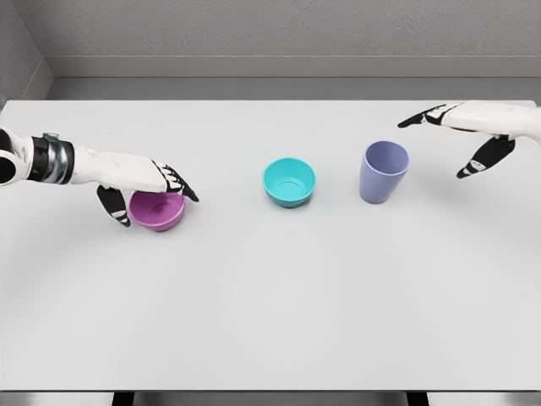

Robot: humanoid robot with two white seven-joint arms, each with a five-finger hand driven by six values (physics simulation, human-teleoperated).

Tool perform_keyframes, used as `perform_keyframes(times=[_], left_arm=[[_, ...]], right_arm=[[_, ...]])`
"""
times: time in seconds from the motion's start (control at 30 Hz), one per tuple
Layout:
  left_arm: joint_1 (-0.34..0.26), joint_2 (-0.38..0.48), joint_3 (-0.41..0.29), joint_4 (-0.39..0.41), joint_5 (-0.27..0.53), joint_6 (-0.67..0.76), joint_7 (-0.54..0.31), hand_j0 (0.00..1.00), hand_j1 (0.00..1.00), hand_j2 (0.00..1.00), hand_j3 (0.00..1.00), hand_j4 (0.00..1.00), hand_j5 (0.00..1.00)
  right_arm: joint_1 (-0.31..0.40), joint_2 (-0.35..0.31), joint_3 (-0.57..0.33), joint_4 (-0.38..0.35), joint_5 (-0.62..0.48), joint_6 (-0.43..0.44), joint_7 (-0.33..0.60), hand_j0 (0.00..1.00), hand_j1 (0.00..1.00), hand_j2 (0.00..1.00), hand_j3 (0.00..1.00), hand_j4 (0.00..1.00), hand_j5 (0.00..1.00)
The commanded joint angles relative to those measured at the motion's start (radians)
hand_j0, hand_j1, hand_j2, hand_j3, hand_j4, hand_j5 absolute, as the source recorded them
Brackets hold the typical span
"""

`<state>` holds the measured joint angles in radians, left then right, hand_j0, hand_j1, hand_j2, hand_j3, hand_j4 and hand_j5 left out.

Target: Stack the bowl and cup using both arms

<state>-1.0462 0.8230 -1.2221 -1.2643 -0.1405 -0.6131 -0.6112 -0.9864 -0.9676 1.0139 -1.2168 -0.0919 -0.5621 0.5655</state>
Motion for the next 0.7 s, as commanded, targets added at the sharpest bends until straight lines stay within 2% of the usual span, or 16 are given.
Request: perform_keyframes(times=[0.0, 0.1, 0.67], left_arm=[[0.000, -0.004, 0.001, 0.003, 0.004, 0.002, 0.000, 1.00, 1.00, 1.00, 1.00, 1.00, 1.00], [0.003, -0.025, 0.003, 0.022, 0.002, 0.002, 0.000, 1.00, 1.00, 1.00, 1.00, 1.00, 1.00], [0.009, -0.028, 0.003, 0.031, -0.002, 0.002, 0.000, 1.00, 1.00, 1.00, 1.00, 1.00, 1.00]], right_arm=[[0.000, 0.015, -0.001, 0.000, -0.012, 0.005, -0.001, 1.00, 1.00, 1.00, 1.00, 1.00, 1.00], [0.000, 0.033, 0.000, 0.002, -0.012, 0.005, -0.001, 1.00, 1.00, 1.00, 1.00, 1.00, 1.00], [0.008, 0.096, 0.014, 0.023, -0.006, 0.005, -0.003, 1.00, 1.00, 1.00, 1.00, 1.00, 1.00]])
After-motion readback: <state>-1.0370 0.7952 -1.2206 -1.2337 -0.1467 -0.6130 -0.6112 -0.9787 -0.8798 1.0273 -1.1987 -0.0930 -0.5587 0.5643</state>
